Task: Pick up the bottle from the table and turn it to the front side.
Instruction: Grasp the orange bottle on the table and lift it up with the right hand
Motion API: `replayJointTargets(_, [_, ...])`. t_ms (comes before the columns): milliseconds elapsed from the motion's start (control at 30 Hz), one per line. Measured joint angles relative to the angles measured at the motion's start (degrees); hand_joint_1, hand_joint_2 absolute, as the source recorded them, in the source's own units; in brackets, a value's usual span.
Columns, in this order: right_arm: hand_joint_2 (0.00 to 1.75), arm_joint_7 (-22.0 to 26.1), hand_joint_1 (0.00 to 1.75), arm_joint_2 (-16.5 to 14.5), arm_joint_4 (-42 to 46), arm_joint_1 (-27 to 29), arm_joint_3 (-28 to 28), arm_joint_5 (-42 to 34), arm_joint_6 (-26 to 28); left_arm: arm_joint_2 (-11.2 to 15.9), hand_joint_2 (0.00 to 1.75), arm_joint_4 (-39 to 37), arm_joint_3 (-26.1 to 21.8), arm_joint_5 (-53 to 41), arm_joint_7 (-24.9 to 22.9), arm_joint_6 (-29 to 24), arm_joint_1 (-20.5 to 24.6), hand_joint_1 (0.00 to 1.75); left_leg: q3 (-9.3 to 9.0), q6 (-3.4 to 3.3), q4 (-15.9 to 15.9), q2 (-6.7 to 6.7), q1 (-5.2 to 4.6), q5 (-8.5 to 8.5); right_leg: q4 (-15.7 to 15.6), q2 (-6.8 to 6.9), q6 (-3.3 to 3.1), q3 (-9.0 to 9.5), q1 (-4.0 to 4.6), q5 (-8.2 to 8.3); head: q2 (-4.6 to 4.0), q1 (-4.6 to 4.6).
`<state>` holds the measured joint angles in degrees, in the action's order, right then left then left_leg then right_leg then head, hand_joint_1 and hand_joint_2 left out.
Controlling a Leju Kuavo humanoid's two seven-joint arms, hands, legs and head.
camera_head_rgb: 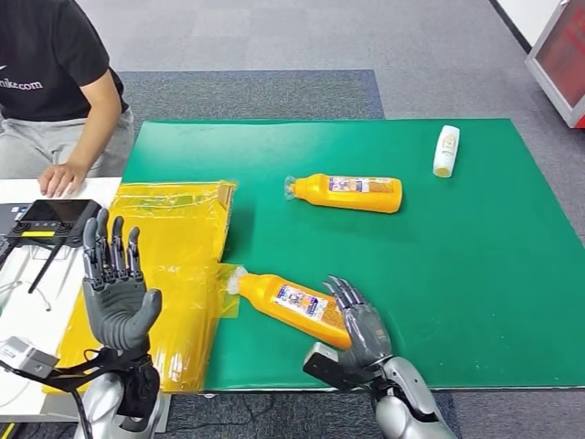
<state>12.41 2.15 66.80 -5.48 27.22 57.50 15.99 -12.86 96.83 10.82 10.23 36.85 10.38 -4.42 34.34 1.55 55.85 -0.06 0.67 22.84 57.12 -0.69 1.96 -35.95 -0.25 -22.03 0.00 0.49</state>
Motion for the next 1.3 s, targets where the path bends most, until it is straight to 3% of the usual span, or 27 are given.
replayJointTargets(500, [1.75,-2.34,0.00,-1.18,-3.19,-3.83,1.34,4.01,-2.27,0.12,1.75,-0.20,0.91,0.56,-0.09,0.47,0.04,0.00,0.00,0.02,0.00,0.00,0.00,-0.02,0.00,0.00,0.00,0.00,0.00,0.01,0.00,0.01])
replayJointTargets(933, [1.75,-5.65,0.00,0.97,-9.87,-12.75,7.95,4.55,-13.17,0.19,1.75,-1.15,0.72,0.23,0.16,1.04,0.41,0.00,-0.22,0.03,0.00,0.03,0.00,-0.03,0.00,-0.05,-0.02,0.14,0.00,0.07,0.00,0.00])
replayJointTargets(1300, [1.75,-5.90,0.00,1.26,-14.66,-17.76,12.06,1.47,-16.40,0.36,1.75,-1.56,0.54,0.13,0.69,0.81,0.32,0.00,-0.59,0.05,0.00,0.04,0.00,-0.06,-0.01,-0.09,-0.11,0.46,0.01,0.16,0.00,-0.01])
